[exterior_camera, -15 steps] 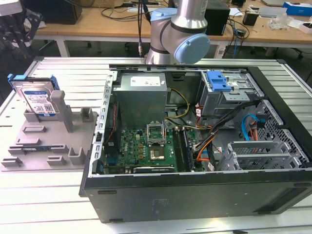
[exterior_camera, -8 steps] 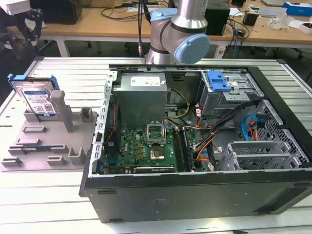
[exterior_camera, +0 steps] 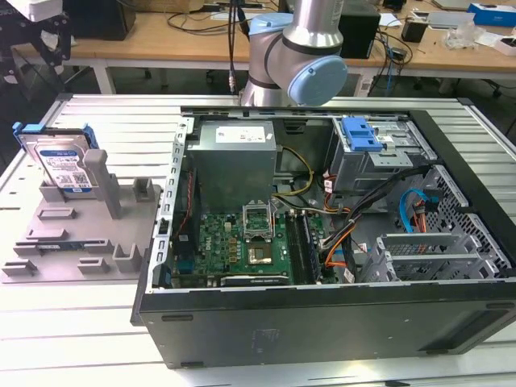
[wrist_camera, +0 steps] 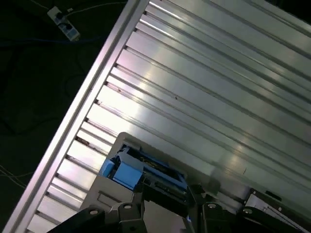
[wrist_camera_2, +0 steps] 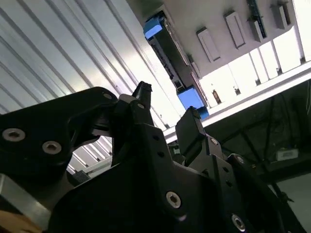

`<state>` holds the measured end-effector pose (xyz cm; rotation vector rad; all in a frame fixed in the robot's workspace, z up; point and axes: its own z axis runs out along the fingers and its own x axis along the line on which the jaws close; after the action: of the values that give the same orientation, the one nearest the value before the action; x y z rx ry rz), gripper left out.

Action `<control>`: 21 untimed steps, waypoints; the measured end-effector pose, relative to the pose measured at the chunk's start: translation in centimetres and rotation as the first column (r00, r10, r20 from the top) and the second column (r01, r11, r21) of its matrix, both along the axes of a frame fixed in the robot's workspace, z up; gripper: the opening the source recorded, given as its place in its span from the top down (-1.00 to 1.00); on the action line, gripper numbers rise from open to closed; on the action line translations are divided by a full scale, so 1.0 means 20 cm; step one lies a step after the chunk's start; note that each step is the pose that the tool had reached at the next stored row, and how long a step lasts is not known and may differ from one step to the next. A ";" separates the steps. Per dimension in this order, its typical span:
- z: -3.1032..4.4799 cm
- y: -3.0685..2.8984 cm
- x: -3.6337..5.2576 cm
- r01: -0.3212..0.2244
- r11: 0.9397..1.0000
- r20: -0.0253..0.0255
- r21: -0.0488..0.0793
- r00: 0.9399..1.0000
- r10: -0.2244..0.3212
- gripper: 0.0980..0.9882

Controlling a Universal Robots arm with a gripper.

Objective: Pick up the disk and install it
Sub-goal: 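Pick up the disk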

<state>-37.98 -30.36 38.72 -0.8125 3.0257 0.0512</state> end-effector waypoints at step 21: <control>-0.020 0.000 0.000 -0.523 0.853 0.000 0.000 0.853 0.523 0.14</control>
<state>-37.98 -30.36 38.33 -1.6082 2.6991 0.0530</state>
